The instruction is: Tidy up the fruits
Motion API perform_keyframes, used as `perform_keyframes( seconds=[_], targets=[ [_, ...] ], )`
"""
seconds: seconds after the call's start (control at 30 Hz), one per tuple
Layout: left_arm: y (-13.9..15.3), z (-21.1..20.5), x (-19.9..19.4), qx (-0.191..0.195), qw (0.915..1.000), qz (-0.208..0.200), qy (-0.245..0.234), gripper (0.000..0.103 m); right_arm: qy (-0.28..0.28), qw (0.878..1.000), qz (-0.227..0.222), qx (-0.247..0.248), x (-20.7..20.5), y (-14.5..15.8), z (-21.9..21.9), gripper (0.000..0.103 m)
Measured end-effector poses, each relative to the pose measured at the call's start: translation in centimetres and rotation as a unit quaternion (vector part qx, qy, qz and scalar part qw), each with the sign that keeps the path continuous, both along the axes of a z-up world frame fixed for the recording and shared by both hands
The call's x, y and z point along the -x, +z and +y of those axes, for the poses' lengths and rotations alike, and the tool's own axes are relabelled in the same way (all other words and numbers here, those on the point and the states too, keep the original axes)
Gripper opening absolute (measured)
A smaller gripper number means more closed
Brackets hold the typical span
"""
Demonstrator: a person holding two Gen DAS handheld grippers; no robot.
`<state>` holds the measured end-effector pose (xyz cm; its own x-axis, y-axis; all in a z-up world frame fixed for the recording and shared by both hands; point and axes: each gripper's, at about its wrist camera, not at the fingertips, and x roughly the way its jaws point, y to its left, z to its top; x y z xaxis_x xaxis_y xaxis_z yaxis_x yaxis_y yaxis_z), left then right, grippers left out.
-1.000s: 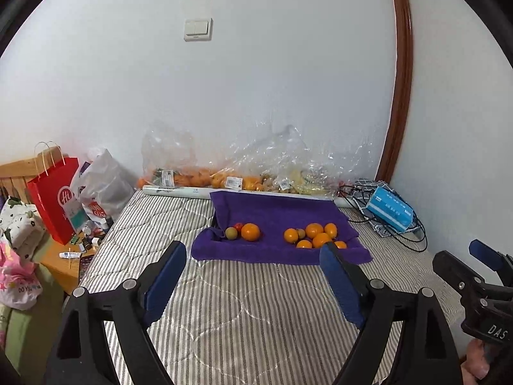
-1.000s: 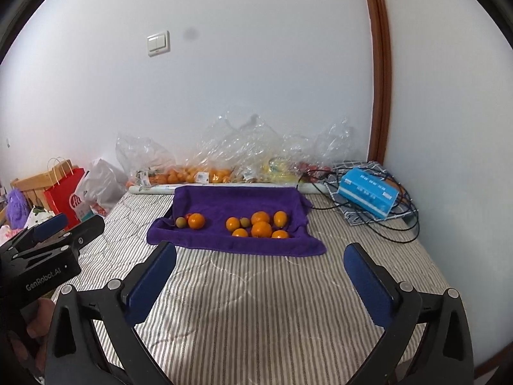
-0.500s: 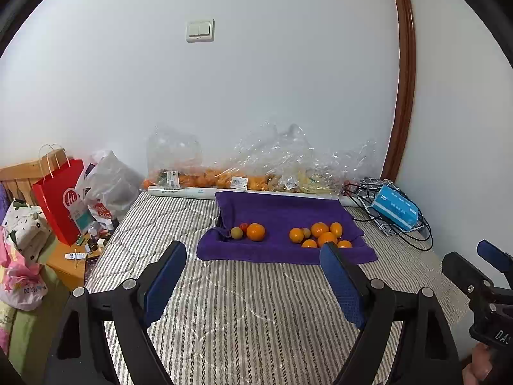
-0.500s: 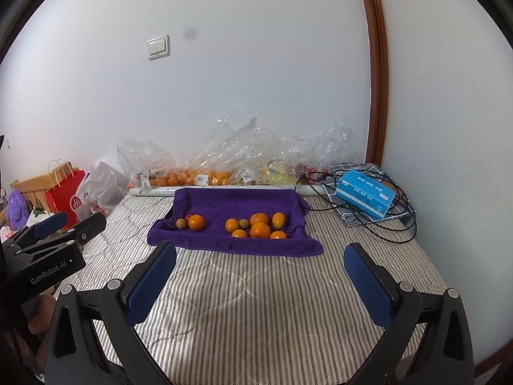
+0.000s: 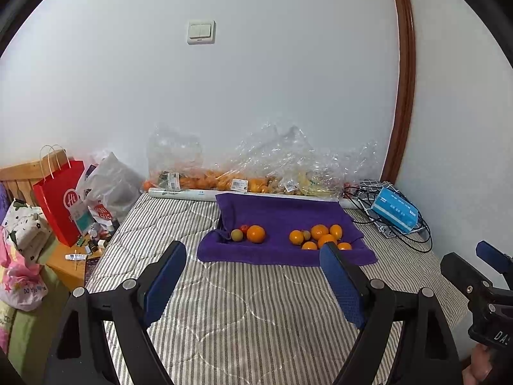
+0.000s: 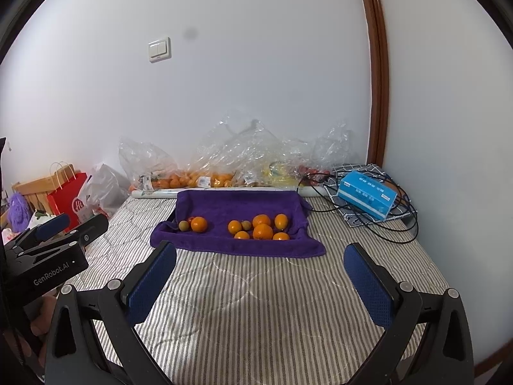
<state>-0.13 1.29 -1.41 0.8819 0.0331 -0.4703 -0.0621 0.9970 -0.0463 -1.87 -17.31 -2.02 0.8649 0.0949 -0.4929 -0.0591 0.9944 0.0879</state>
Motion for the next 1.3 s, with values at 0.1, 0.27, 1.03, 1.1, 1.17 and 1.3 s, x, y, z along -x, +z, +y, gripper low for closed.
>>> perform_keyframes(
  seconds=[0.1,0.27,1.03,1.1,1.17,1.3],
  targets=[
    [0.06,-0.11,0.05,-0.003,1.0000,-0.001,0.001,0.085,0.000,1.000,-0.001,-0.001,0.05,0.03,-0.03,0.103],
    [0.11,-0.09,0.08,-0.001,1.0000,-0.001,0.003,0.085,0.001,1.000,-0.001,0.002,-0.01,0.10,0.09,0.103],
    [0.31,-0.05,0.09,0.001,1.0000,-0.002,0.005,0.085,0.001,1.000,-0.004,0.006,0.13,0.48,0.37,0.103],
    [0.30,-0.06,0.15,0.001,1.0000,-0.003,0.004,0.085,0.002,1.000,-0.004,0.006,0.12,0.51,0.37,0.103],
    [0.27,-0.09,0.22,0.001,1.0000,-0.003,0.005,0.085,0.003,1.000,-0.004,0.008,0.18,0.54,0.41,0.103],
    [0.30,-0.07,0.21,0.001,1.0000,-0.004,0.005,0.085,0.004,1.000,-0.005,0.009,0.30,0.57,0.56,0.103]
  ],
)
